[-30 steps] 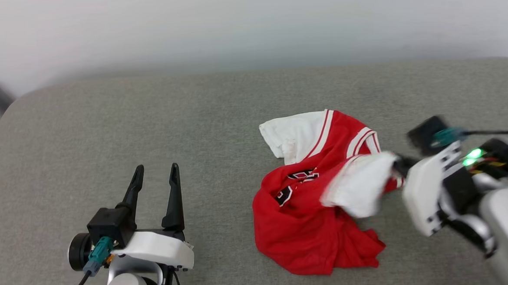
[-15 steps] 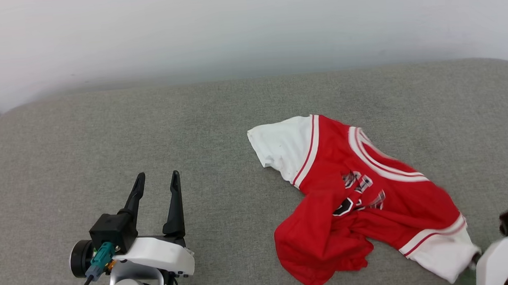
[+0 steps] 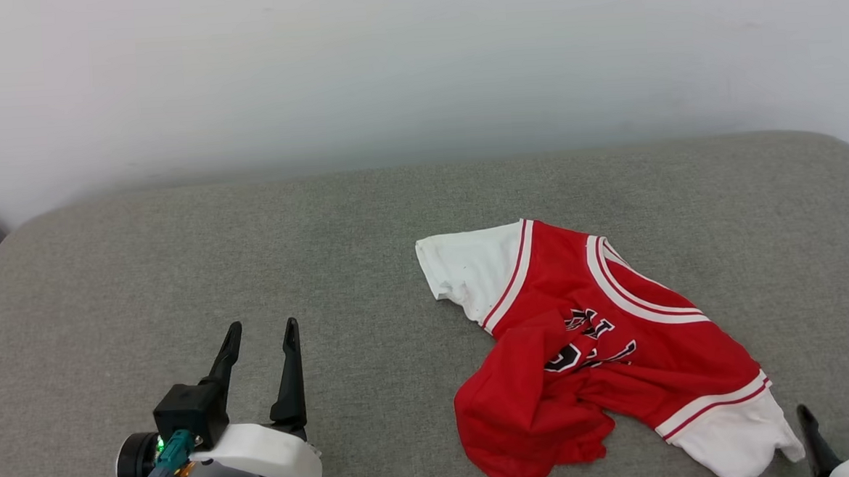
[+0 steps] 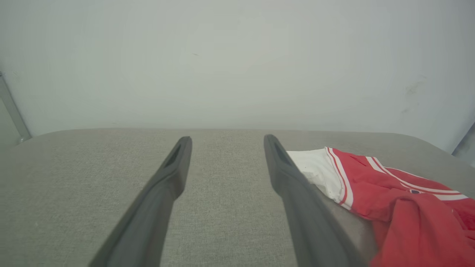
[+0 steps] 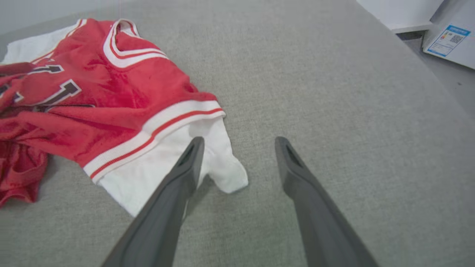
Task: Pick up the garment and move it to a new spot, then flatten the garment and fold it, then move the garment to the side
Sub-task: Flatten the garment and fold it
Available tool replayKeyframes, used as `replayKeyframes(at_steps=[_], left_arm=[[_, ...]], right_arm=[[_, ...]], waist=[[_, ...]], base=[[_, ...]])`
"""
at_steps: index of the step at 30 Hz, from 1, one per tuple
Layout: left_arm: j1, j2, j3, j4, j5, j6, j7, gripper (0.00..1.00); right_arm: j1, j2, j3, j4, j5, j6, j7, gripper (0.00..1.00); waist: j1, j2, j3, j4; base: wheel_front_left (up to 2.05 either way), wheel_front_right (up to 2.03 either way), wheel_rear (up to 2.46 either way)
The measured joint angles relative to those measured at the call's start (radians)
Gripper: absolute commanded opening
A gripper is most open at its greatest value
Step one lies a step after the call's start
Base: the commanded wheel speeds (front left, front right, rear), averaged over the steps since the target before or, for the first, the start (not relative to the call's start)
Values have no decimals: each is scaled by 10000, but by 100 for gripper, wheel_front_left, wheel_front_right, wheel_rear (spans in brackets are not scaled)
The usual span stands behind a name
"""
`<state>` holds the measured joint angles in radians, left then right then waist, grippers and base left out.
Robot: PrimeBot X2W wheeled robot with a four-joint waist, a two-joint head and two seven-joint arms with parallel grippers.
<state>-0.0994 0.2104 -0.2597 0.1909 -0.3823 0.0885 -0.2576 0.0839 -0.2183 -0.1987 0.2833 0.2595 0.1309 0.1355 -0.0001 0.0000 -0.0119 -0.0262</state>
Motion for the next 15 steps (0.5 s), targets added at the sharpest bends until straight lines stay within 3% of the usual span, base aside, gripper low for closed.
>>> replayKeyframes(at_steps=[7,15], left_arm=[[281,84,35,-56,-94,138,127,100],[398,171,25,-58,-117,351,453,100]], right_arm=[[366,780,79,-1990,-591,0,-972,100],[133,1306,1007,-3035,-953,0,-1455,100]], waist=[[0,0,-222,-91],[0,0,-290,-58]], base=[[0,0,0],[0,0,0]])
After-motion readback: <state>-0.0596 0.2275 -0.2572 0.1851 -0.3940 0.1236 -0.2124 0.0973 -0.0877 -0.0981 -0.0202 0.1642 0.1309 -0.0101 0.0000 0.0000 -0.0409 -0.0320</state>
